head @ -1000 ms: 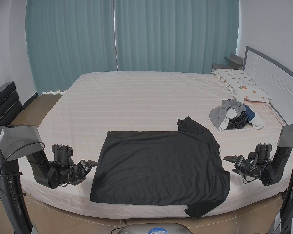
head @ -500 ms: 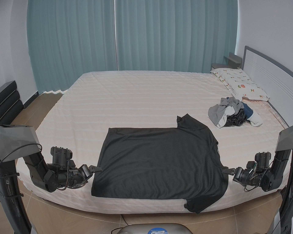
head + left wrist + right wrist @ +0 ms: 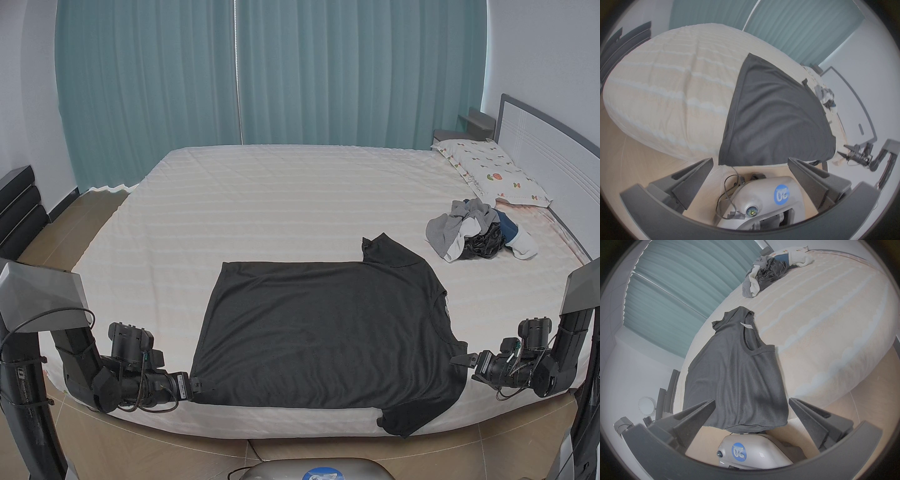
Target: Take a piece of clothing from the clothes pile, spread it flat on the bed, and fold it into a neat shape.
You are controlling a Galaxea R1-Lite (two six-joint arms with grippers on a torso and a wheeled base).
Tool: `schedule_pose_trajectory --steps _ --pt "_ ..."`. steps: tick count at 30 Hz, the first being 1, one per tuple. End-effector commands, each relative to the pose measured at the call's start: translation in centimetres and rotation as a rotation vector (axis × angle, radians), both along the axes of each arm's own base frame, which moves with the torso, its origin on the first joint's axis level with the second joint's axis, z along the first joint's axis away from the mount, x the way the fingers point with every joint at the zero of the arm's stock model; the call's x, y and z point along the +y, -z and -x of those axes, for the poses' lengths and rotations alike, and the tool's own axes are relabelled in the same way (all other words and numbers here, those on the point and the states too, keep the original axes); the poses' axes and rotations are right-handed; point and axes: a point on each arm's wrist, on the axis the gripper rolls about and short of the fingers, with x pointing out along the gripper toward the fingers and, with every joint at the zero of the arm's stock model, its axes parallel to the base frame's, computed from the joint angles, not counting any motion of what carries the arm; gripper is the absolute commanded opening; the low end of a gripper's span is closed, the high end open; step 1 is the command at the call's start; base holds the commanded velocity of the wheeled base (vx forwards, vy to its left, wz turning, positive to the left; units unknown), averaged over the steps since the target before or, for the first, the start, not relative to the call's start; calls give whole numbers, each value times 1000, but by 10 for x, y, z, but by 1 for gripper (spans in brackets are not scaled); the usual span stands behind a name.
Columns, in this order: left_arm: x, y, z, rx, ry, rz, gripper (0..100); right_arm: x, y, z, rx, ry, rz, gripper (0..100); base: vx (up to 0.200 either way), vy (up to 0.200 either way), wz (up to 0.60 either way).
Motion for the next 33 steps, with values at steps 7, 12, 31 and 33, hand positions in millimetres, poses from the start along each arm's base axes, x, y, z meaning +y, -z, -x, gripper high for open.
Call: schedule_pose_trajectory --steps 7,12,31,33 --pt "-12 21 -14 -15 28 -133 100 4 3 2 14 -16 -2 100 0 0 0" --pt "-24 23 -15 -22 83 -144 100 4 5 1 18 -18 -4 100 0 0 0" --pt "-26 32 -13 -11 94 -169 100 6 6 2 26 -22 -6 100 0 0 0" --pt "-27 33 -15 -16 93 -170 100 6 6 2 26 -22 -6 100 0 0 0"
